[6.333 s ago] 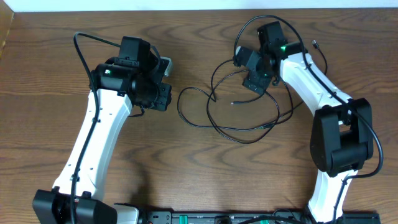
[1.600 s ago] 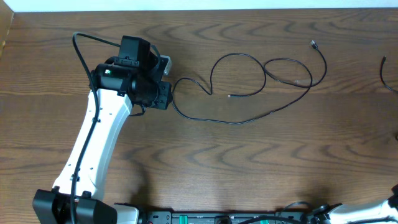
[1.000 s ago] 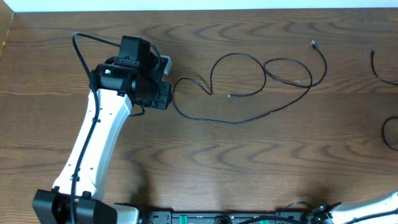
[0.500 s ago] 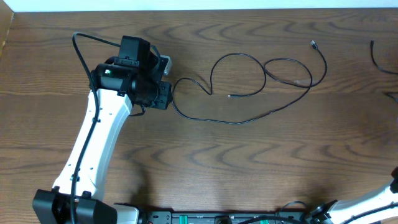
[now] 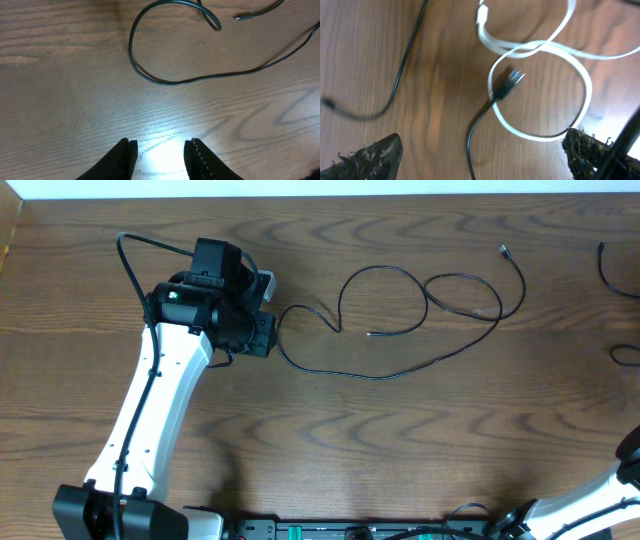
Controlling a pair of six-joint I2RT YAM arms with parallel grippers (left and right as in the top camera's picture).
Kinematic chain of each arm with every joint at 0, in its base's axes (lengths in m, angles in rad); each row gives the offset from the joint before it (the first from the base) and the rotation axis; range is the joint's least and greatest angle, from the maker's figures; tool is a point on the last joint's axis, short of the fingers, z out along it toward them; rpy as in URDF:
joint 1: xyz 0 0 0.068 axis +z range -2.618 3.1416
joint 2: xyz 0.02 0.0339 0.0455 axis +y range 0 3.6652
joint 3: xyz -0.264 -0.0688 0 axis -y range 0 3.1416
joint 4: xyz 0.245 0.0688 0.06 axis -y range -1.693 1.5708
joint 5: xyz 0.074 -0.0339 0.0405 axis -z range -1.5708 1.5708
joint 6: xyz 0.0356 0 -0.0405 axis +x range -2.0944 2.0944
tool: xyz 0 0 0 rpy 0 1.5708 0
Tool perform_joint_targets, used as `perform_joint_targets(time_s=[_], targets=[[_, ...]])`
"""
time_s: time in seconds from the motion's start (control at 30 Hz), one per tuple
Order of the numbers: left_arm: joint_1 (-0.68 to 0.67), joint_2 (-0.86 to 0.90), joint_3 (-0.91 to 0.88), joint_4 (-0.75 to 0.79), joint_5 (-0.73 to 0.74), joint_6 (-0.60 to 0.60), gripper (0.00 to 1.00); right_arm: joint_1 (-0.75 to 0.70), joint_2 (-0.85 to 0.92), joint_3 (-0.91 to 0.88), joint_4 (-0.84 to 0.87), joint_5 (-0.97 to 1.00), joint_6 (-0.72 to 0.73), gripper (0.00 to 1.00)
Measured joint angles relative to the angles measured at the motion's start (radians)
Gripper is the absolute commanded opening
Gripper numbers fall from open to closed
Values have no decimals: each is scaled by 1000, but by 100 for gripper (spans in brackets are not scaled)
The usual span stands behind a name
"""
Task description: Untangle cables
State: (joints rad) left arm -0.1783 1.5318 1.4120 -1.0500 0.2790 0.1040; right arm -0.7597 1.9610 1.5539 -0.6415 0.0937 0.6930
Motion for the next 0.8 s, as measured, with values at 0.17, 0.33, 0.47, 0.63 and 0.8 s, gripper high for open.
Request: perform_joint_targets(time_s=[0.17,0.33,0.47,0.63,0.8], targets=[[0,0,0,-1,0,0,37,-3,0,0,66,63,95,99],[0,0,0,-1,0,0,37,-3,0,0,142,80,198,99],[0,0,0,-1,0,0,37,-3,5,0,217,74,271,99],[0,0,0,-1,0,-2,37,-3,44,0,375,-16,364,99],[0,0,0,-1,0,-3,37,9,72,0,422,-66,423,99]])
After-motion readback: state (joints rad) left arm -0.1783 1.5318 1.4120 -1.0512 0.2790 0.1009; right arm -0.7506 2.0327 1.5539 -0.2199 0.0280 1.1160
